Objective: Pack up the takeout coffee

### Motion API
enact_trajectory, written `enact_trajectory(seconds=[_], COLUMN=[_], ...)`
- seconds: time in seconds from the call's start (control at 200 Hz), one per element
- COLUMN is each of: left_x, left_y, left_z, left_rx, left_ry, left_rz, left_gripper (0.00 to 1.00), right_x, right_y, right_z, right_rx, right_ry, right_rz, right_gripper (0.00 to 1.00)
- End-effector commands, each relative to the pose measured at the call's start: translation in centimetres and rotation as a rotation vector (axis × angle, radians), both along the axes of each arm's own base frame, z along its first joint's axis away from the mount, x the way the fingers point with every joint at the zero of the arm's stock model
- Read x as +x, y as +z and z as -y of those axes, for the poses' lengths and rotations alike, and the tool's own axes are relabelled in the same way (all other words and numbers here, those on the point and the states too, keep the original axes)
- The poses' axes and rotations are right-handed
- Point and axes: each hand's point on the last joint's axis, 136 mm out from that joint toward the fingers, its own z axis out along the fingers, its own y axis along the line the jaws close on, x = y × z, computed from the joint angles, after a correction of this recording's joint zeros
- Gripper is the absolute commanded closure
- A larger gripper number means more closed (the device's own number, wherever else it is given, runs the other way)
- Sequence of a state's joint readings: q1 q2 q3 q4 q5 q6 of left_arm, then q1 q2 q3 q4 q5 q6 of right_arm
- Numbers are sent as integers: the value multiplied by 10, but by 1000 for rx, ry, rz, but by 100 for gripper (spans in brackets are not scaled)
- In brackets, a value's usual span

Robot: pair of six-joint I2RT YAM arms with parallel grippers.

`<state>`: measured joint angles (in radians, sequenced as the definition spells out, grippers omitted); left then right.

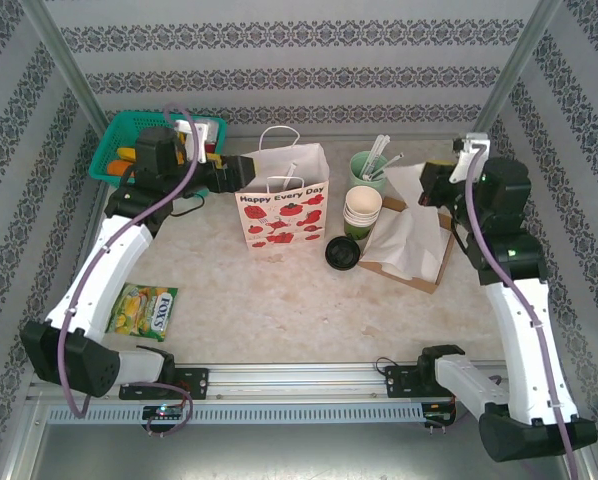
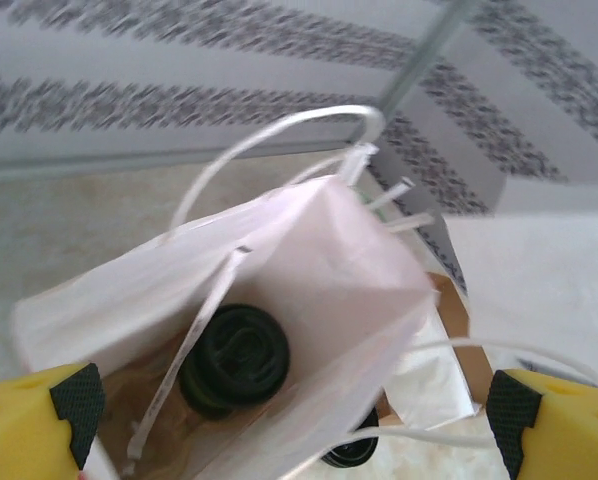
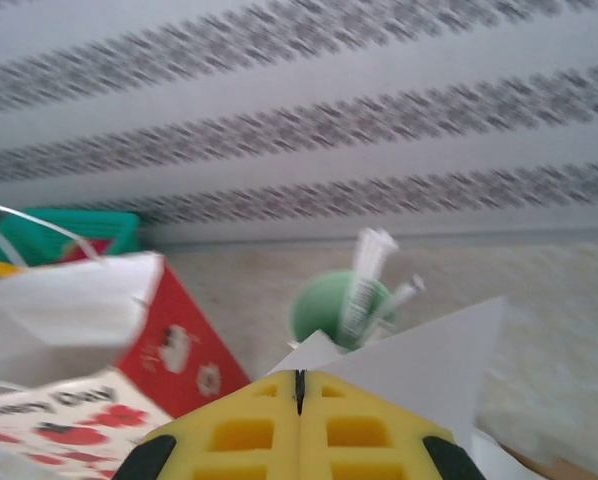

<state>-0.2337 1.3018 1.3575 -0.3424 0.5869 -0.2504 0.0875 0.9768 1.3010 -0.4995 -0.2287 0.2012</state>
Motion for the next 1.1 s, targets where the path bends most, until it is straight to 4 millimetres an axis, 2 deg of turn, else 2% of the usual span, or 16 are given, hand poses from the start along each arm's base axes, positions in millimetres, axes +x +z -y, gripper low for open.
enact_trajectory(seconds=[0.0,0.12,0.2,0.385,0.475,0.734,0.804,0.859,0.939,1.044,1.094], left_x=[-23,-42,-47,-26,-18,-35,-32,-25,-14,-9,-6], left_y=[40,51,57,83,88,89,91,93,97,99,99], left_z=[29,61,78,92,100,124,126,127,126,123,121], left_rx=[86,160,219,316,349,321,317,321,328,339,349], left_ry=[-181,-352,-436,-479,-528,-764,-768,-743,-685,-644,-619], left_rz=[271,384,463,624,659,712,723,728,719,701,691], left_gripper=[0,0,0,1,0,2,13,31,62,86,94], right_x=[-7,-6,-8,-15,-21,-35,-38,-39,-37,-31,-25], right_y=[32,55,70,92,98,111,112,112,112,106,101], right_z=[-43,-85,-113,-164,-179,-195,-199,-199,-197,-189,-184], right_rx=[54,44,40,16,10,35,43,37,16,-34,-77], right_ry=[199,362,477,700,770,889,921,930,913,862,812], right_rz=[32,64,92,142,155,197,202,207,219,238,250], right_gripper=[100,100,100,100,100,100,100,100,100,100,86])
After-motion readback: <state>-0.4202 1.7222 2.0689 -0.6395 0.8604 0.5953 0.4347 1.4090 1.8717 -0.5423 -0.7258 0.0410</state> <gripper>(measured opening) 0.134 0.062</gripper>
